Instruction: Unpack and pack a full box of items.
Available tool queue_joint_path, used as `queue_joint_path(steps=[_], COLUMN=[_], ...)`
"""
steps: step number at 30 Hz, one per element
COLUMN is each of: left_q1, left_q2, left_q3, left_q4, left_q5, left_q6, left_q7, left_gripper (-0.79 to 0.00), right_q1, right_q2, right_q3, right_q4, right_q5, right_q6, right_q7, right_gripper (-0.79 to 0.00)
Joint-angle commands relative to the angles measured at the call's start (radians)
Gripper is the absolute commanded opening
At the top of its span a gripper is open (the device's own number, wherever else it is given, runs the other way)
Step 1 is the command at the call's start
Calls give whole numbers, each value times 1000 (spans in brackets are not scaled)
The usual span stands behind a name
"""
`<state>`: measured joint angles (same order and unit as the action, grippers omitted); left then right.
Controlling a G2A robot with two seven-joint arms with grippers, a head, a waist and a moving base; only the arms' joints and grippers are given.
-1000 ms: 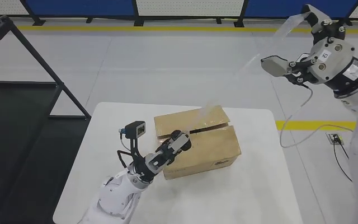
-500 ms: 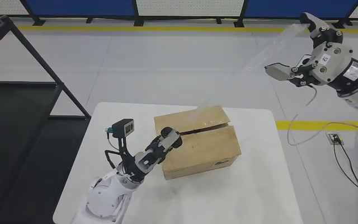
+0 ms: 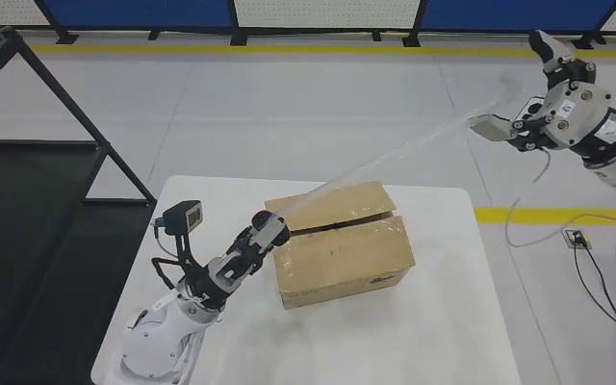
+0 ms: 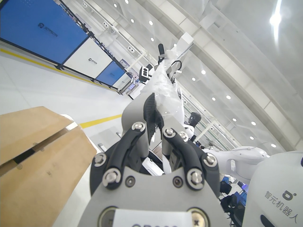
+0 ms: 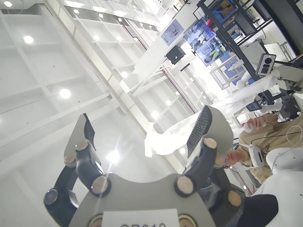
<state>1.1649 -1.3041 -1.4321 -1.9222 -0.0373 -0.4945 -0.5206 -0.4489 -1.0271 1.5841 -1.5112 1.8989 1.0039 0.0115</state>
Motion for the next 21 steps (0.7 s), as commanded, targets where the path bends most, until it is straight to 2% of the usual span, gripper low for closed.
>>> queue_joint_path(steps=[1,5,8,17,21], left_q1=[10,25,32,58,74], left_q2=[3,6,6,12,14], left_q3=[-13,-28,-31,-40,-43], left_q4=[-10,-17,-11,31,58], left_q5=[0,7,14,27,15], left_q6=[8,11,11,52,54], left_q7=[7,32,55,80,92], left_gripper=[-785,-785,-785,-785,-785], right_q1=[-2,15,35,35,-8], right_q2=[4,12,22,22,24], right_q3=[3,-19,-42,-42,-66], right_q4=[38,119,177,177,182], right_q5=[-2,62,139,139,154], right_q6=[1,8,8,8,8], right_q7=[1,-92,-236,-236,-222], right_gripper=[0,0,0,0,0])
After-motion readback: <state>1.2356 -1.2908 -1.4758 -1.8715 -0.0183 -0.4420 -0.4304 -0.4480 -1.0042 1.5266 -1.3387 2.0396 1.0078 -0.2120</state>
